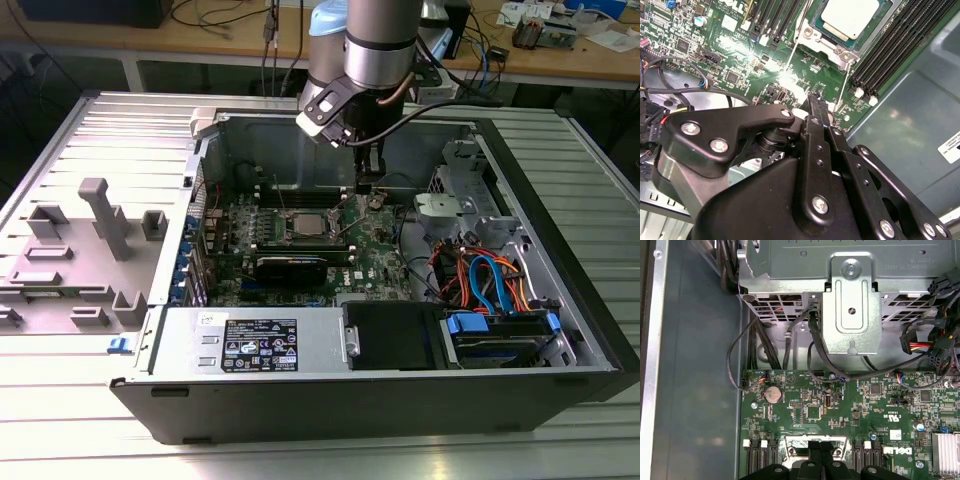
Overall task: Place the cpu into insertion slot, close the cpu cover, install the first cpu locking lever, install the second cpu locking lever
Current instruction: 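Close the cpu cover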
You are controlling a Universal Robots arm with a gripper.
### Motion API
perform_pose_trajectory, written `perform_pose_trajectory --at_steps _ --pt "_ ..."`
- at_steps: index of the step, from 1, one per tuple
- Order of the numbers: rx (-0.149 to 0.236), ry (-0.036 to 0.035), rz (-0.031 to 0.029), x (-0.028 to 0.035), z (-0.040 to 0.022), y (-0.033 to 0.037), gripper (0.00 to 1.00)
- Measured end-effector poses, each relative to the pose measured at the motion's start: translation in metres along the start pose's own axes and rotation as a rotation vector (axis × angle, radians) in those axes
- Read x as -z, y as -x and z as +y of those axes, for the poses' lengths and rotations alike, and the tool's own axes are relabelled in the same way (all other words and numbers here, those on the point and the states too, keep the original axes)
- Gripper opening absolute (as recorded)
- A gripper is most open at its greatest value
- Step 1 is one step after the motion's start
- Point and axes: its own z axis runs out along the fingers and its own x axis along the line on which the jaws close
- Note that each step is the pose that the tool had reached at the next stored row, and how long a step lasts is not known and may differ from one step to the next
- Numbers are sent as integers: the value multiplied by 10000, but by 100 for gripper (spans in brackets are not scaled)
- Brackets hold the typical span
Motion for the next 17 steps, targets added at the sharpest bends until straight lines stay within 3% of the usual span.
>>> perform_pose_trajectory --at_steps 17 --pt "0 0 0 -4 79 1 11"
